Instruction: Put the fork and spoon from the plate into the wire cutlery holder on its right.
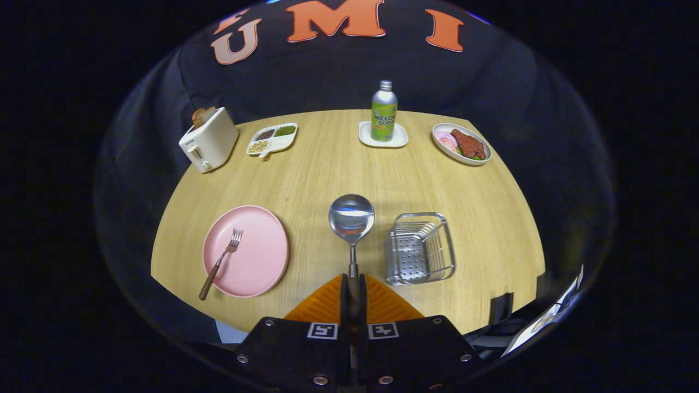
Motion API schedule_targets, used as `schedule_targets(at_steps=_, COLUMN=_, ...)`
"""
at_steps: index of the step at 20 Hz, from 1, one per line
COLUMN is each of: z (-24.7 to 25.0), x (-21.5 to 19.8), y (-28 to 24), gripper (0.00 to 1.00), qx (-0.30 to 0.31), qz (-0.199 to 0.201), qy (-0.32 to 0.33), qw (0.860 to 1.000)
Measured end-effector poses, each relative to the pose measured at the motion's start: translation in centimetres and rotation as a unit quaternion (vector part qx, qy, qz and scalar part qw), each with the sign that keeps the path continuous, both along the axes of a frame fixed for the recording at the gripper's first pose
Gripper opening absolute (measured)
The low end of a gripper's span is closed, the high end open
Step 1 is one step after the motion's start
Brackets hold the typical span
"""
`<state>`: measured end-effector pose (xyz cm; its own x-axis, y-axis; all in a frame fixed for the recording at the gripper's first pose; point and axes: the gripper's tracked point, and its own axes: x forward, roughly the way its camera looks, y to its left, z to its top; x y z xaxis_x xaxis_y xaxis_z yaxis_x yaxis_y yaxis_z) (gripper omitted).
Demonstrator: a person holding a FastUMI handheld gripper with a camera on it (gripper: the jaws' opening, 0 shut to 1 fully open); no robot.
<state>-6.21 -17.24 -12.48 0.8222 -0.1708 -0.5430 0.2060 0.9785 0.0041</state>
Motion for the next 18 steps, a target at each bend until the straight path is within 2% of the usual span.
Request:
schedule_targets(at_steps=3, z=-0.1, x=-0.8, y=-3.2, gripper=0.06, qx=-0.02, qz=-0.005, qy=0.021, qw=1.0)
schedule_targets(at_steps=7, z=-1.3, x=-1.2, y=-5.5, gripper=0.06, qx=-0.018, qz=-0.001, qy=0.056, qw=0.998)
schedule_targets(at_steps=18, z=-3.0, x=-1.1, y=-8.0, gripper=0.07, qx=-0.033, qz=0.033, qy=0.178, qw=0.983)
